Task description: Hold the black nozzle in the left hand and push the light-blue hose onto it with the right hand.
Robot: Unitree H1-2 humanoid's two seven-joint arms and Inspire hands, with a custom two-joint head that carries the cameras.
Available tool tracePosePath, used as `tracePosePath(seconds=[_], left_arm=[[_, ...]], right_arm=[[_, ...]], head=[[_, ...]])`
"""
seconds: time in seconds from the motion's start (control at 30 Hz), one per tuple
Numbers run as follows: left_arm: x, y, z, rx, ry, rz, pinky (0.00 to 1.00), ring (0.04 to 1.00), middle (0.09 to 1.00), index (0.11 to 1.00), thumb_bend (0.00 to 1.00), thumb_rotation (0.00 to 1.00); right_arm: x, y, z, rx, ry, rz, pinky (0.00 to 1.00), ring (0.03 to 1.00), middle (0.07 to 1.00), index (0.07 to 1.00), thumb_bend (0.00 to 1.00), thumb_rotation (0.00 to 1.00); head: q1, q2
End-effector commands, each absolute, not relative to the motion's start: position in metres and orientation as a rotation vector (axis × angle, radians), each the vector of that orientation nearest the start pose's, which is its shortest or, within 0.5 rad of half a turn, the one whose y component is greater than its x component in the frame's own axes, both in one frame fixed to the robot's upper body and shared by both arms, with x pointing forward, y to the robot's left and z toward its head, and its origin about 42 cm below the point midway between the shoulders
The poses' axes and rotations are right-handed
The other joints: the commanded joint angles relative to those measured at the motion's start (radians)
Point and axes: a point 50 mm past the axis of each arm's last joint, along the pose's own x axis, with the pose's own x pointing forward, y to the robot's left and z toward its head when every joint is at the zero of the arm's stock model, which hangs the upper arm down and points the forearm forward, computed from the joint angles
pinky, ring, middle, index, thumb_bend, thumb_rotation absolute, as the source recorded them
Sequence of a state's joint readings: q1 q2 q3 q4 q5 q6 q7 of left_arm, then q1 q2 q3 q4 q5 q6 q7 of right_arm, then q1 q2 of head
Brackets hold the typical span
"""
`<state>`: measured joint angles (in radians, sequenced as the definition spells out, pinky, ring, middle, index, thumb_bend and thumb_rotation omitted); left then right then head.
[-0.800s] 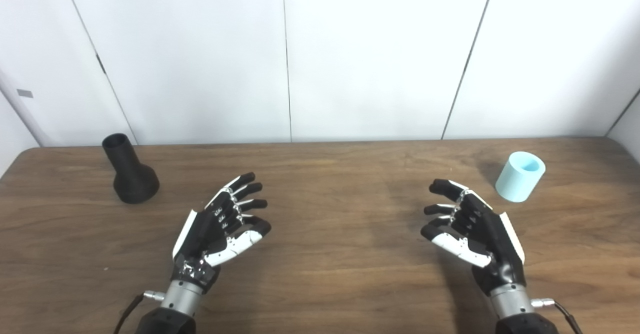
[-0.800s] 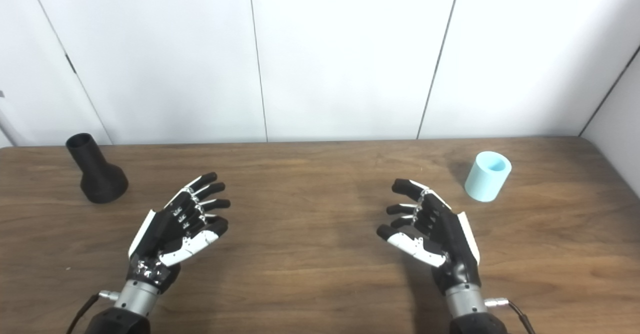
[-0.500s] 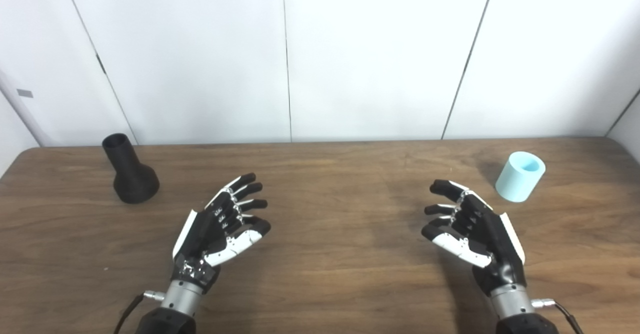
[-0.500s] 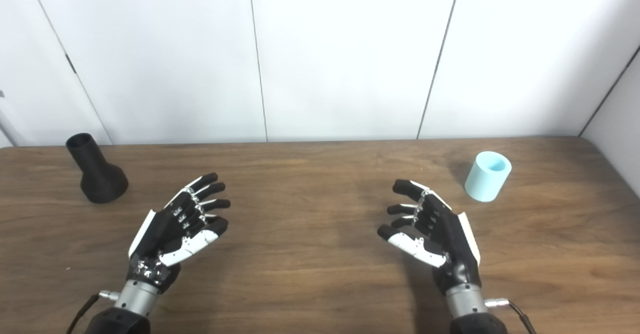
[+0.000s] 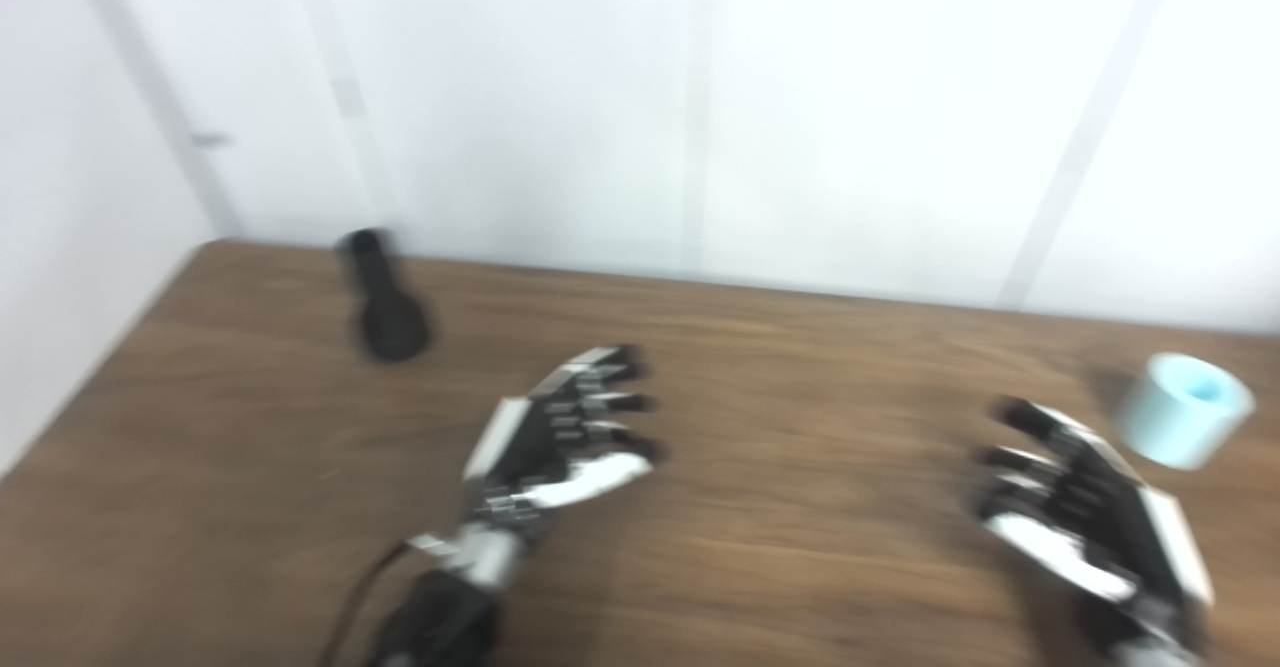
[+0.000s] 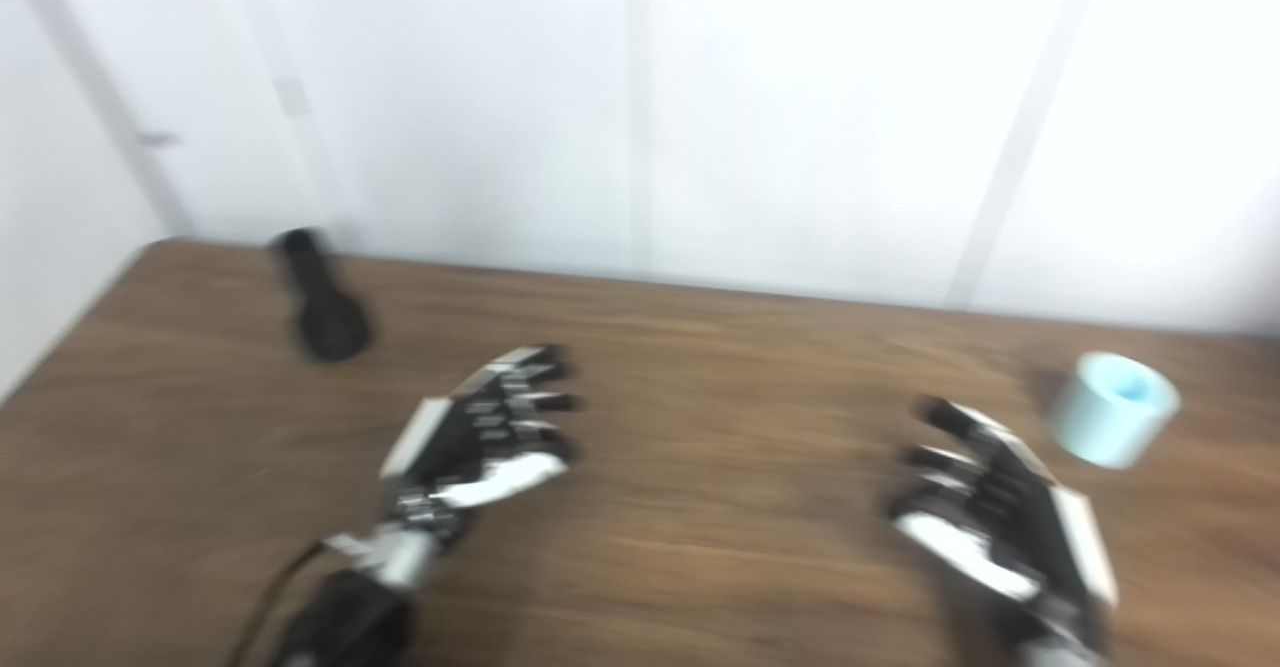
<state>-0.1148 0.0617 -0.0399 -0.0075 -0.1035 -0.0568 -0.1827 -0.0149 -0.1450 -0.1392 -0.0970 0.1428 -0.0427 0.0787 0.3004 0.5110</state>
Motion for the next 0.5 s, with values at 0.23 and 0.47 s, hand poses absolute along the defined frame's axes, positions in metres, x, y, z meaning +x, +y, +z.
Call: tracePosePath(seconds=[0.23,0.47], left_arm=[[0.328,0.183,0.148,-0.03,-0.259,-0.217,0.6,0.715,0.8,0.825,0.76,0.17],[0.324,0.207,0.169,0.037,-0.324,-0.082,0.62,0.735,0.777,0.796,0.73,0.23]], right_arm=[[0.294,-0.289,0.164,-0.024,-0.247,-0.038,0.43,0.498,0.671,0.655,0.85,0.23],[0.298,-0.29,0.165,-0.018,-0.255,-0.042,0.35,0.47,0.624,0.592,0.95,0.3]], head=[[0.069,-0.044],[0.087,-0.046]])
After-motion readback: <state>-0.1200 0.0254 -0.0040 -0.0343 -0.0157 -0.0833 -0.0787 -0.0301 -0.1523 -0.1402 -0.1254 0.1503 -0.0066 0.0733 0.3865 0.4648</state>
